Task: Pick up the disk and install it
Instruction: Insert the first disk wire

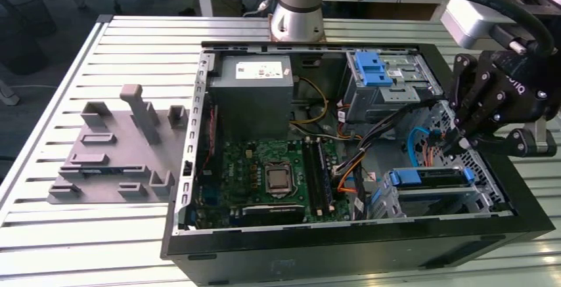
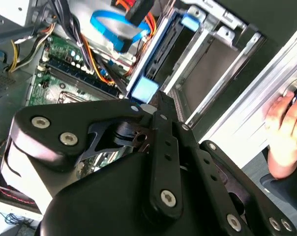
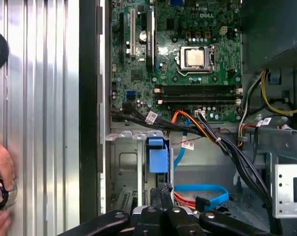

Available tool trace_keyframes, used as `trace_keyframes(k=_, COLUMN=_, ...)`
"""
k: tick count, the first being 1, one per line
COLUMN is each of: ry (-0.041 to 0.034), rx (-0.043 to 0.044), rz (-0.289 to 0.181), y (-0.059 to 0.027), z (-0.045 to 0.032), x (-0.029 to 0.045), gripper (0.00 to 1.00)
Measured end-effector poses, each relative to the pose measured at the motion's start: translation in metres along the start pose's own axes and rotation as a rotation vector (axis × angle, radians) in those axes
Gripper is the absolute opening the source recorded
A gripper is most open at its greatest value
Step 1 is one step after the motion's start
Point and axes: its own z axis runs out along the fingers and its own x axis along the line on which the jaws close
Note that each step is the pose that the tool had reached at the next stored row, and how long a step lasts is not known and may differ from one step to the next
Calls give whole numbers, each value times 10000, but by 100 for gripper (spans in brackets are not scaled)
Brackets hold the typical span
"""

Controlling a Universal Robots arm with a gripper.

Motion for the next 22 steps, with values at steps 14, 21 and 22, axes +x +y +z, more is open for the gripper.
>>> trace_keyframes(k=14, ry=1, rx=-1, rz=5, y=-100, z=1, x=-47, gripper=11)
trace_keyframes(k=21, ry=-13, rx=1, rz=552, y=-109, z=10, x=-60, gripper=11)
trace_keyframes(k=22, ry=-12, rx=1, rz=593, y=-116, z=12, x=-69, gripper=11)
